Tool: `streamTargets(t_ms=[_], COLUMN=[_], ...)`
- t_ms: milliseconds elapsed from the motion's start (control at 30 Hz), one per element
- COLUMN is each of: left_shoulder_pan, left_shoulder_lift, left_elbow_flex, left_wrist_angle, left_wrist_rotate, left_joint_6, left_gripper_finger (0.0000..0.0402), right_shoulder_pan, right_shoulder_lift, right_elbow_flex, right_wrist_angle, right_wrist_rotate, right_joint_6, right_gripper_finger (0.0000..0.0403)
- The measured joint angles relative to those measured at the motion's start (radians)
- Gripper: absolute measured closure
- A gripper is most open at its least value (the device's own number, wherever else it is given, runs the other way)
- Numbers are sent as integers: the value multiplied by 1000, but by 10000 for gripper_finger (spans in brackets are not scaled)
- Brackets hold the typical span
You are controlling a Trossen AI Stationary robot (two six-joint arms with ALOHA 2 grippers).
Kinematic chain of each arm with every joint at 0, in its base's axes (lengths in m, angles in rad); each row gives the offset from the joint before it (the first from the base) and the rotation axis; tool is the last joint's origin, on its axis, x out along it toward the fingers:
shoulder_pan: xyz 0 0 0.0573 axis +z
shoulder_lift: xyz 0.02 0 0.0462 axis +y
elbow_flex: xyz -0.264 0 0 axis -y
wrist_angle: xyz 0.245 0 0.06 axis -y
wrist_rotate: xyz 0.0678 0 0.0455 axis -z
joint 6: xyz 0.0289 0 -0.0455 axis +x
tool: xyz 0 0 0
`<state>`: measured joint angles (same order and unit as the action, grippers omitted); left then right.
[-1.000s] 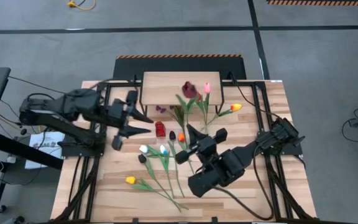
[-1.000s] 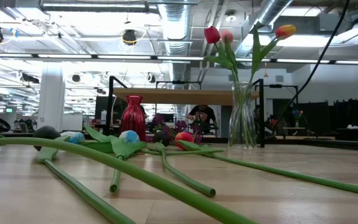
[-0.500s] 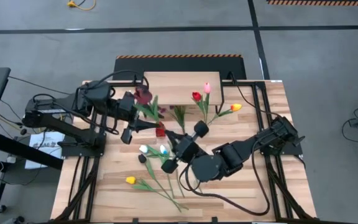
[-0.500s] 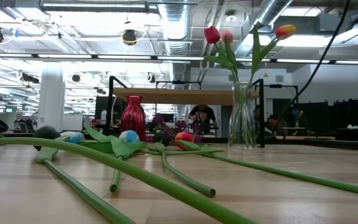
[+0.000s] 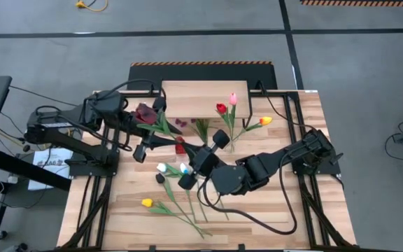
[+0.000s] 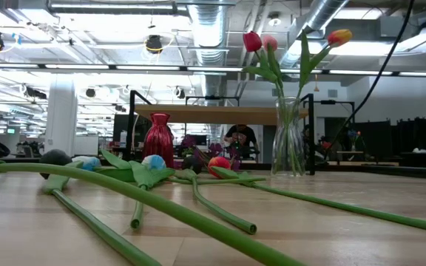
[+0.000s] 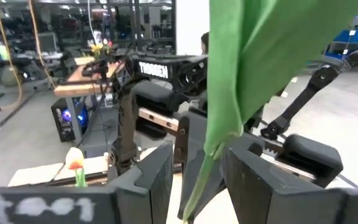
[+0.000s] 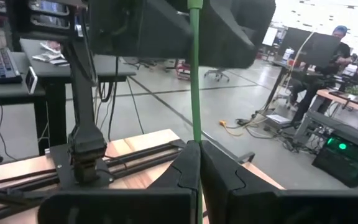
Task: Pick and place flowers into a vace then onto a shelf
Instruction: Put the dark red tulip into the transparent vase
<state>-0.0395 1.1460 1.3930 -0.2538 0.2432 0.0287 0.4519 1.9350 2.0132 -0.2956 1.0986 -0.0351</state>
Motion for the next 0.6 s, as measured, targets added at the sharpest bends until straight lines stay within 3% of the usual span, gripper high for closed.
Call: streamTargets(t_ms=[333,433,600], left_shoulder_pan=[0,0,0], left_shoulder_lift=[-50,-51,-51], left_elbow_flex=[0,0,0], left_wrist_angle=[-4,-5,-23], left_wrist_rotate=[-31,-30,-30], left_joint_6=[20,29,43], left_gripper_finger=[283,310,387], right_shoulder_pan=[2,-3,-3], right_shoulder_lift=[0,0,0], right_elbow_flex=[0,0,0], right_wrist_angle=[-2,-2,-2], right_wrist_rotate=[16,16,16], right_joint_6=[0,0,0], right_gripper_finger=[403,403,403])
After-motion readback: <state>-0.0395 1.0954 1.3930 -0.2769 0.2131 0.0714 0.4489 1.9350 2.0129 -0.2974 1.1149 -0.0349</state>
